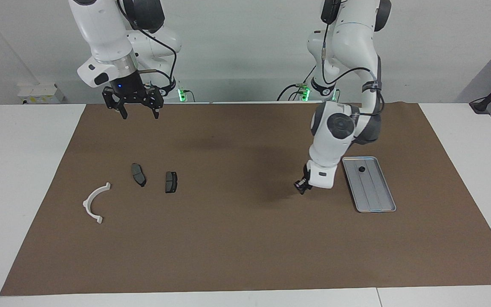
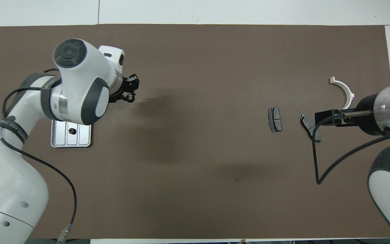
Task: Place bearing gear from tray to pile
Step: 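Lift the bearing with the left gripper and set it mid-table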
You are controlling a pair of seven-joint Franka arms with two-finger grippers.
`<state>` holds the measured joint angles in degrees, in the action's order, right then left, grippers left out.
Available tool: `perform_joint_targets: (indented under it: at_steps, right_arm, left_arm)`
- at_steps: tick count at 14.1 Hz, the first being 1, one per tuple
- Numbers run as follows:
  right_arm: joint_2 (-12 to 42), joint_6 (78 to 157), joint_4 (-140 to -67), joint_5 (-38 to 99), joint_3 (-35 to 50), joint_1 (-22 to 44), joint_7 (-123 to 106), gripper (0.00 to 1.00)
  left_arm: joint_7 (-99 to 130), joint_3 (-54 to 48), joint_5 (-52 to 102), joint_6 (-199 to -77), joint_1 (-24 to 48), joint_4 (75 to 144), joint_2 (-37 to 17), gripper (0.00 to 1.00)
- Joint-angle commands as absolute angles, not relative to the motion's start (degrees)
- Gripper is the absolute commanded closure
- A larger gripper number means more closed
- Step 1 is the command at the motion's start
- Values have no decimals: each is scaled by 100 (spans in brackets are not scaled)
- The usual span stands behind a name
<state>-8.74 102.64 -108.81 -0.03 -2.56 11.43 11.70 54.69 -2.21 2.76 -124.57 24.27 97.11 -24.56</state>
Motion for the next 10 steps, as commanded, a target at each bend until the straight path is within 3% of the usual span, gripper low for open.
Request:
perform_joint_targets:
  at_steps: [1,6,9,10]
  right_arm:
    - [-827,10748,-11250,158,-272,1256,1388,0]
    - [-624,11029,-11320,158,-264,1283,1459,0]
    - [-624,11065,-11338,158,-264,1327,1459,0]
    - [-615,11065,-11338,167,-264,1405,1520,0]
  left_arm:
    - [6142,-114,255,-12866,2943,9782,-2514,100]
    - [6319,-97,246,-13491,3208,10458,-2531,100]
    - [6319,-97,167,-13509,3199,10503,-2514,99]
    - [6319,-97,167,-13483,3199,10503,-2514,81]
